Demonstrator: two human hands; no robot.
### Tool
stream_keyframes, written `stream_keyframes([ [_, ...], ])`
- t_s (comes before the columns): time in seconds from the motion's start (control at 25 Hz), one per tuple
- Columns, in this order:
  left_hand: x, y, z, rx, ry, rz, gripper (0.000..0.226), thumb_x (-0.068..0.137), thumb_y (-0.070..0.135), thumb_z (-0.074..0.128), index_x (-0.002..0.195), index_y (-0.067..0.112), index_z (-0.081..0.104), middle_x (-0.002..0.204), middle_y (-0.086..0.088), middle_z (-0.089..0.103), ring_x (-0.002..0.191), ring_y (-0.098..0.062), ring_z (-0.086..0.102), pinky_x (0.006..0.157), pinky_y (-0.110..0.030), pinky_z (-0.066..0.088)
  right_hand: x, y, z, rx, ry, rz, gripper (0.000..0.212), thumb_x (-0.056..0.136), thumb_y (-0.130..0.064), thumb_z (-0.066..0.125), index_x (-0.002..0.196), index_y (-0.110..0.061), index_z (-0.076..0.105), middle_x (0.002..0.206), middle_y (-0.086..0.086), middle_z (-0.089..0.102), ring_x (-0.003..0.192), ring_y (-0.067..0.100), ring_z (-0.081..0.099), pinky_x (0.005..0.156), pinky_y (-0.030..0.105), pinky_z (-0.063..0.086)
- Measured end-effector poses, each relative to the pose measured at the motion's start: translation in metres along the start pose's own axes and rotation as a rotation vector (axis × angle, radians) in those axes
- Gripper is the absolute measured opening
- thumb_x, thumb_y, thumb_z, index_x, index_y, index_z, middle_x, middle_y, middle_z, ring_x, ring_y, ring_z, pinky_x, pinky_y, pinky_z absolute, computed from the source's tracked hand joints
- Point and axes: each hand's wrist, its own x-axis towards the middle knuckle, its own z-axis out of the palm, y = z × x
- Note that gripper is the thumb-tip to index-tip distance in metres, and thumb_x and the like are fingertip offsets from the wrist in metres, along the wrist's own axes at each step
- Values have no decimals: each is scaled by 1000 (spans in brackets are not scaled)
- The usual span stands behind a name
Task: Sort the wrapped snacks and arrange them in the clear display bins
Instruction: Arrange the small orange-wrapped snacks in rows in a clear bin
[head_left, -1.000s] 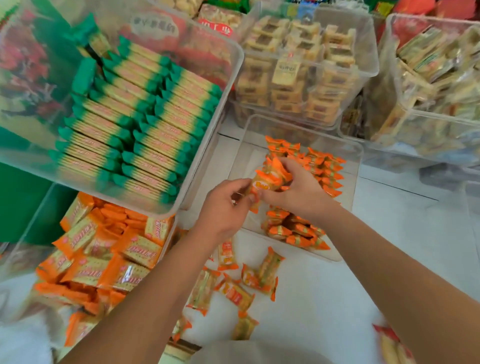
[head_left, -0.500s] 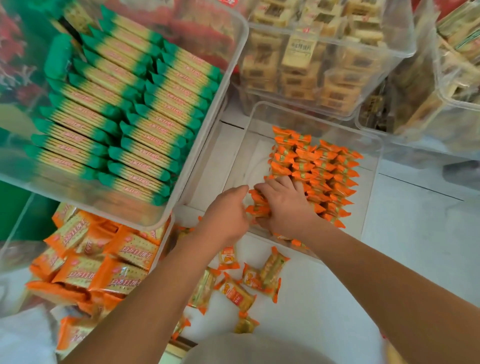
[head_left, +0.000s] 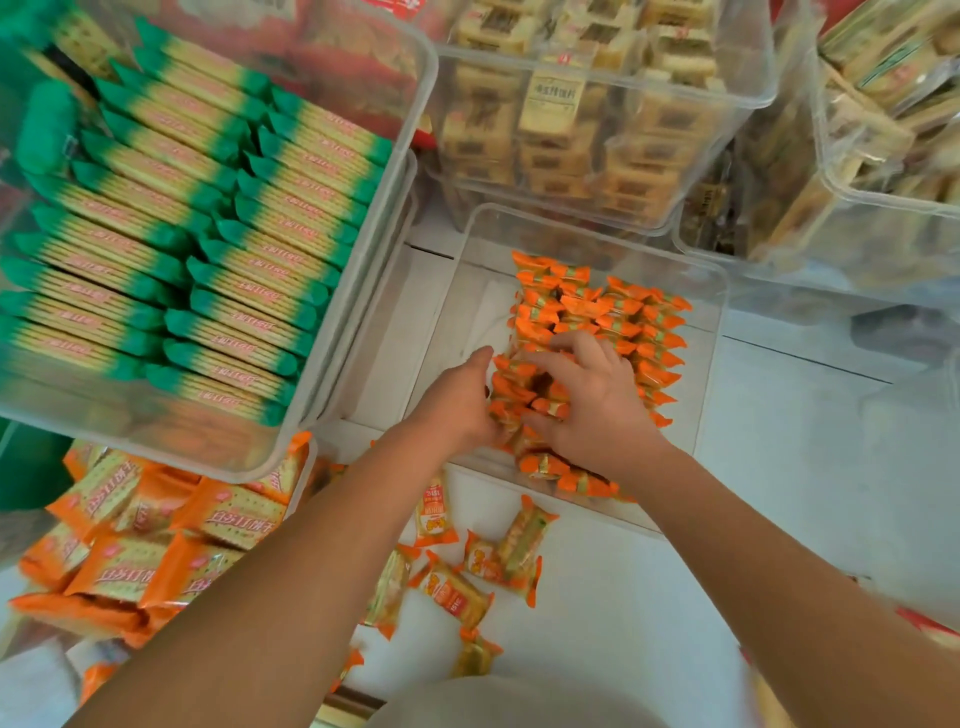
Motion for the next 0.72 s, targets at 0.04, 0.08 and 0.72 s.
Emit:
stream_keyframes([
  [0.04,1,-1,0,-16,-10,6,103,75,26,86,159,24,26,114,-2,64,97,-24,66,87,-38,57,-7,6,-6,72,84,-7,54,78,-39,78,128,-20,68,125,5,58,114,31,57,91,51,48],
  [0.08,1,-2,1,-19,-20,17,106,75,25,86,160,25,24,115,0,62,96,-22,66,87,-37,56,-16,10,-11,136,149,-7,45,82,-34,76,123,-15,71,121,5,61,112,29,60,90,49,51],
  [0.72,-49,-5,-17,-140,109,10,70,88,24,79,149,15,48,131,-8,63,110,-20,66,102,-38,52,-120,-48,-17,495,165,158,22,93,-33,67,111,-22,75,96,-12,69,88,10,67,72,32,56],
])
